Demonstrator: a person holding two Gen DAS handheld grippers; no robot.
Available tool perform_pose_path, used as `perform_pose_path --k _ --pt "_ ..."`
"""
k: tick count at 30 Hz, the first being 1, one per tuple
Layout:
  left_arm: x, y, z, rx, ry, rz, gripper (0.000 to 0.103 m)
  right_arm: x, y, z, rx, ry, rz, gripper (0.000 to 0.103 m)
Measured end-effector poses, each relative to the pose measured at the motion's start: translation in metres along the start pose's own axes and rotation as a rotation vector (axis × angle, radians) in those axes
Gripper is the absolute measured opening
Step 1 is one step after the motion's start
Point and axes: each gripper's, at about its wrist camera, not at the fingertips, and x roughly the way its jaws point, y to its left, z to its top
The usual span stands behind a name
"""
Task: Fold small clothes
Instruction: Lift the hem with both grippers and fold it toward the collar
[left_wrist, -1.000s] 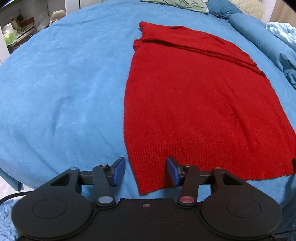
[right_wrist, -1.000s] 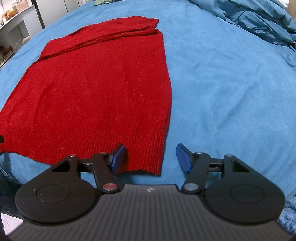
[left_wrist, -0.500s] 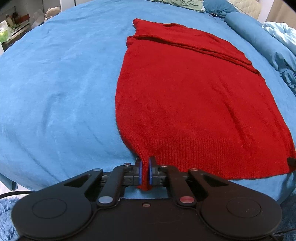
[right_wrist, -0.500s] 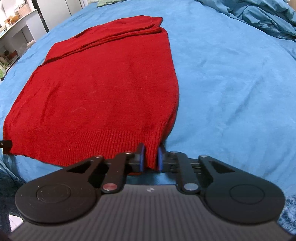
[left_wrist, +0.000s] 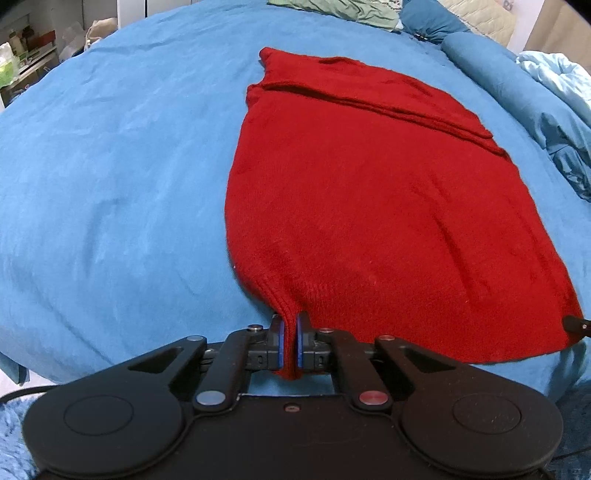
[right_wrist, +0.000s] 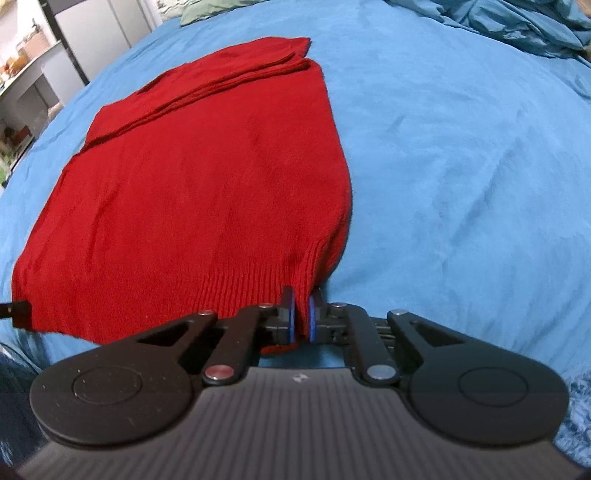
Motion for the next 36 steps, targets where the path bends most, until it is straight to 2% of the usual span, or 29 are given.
perform_pose_path --k 9,18,24,30,36 --pt "-0.029 -0.01 0.025 0.024 -0.085 -0.028 0.006 -0.018 0.003 0.008 0.057 -0.039 0.044 0.021" --pt "-0.055 -0.018 0.073 0.027 -0.193 -0.094 0.006 -0.045 0.021 0.047 0.038 -0.136 0.101 0.021" --pt "-0.058 -0.027 0.116 0.053 -0.272 -0.113 0.006 -0.049 0.027 0.086 0.051 -0.192 0.138 0.021" --pt "-0.05 -0.019 0.172 -0.026 -0.349 -0.131 0.006 -0.045 0.029 0.137 0.039 -0.239 0.163 0.021" --pt "-0.019 -0.013 0.245 -0.096 -0.403 -0.105 0.005 -0.022 0.024 0.211 0.07 -0.279 0.198 0.021"
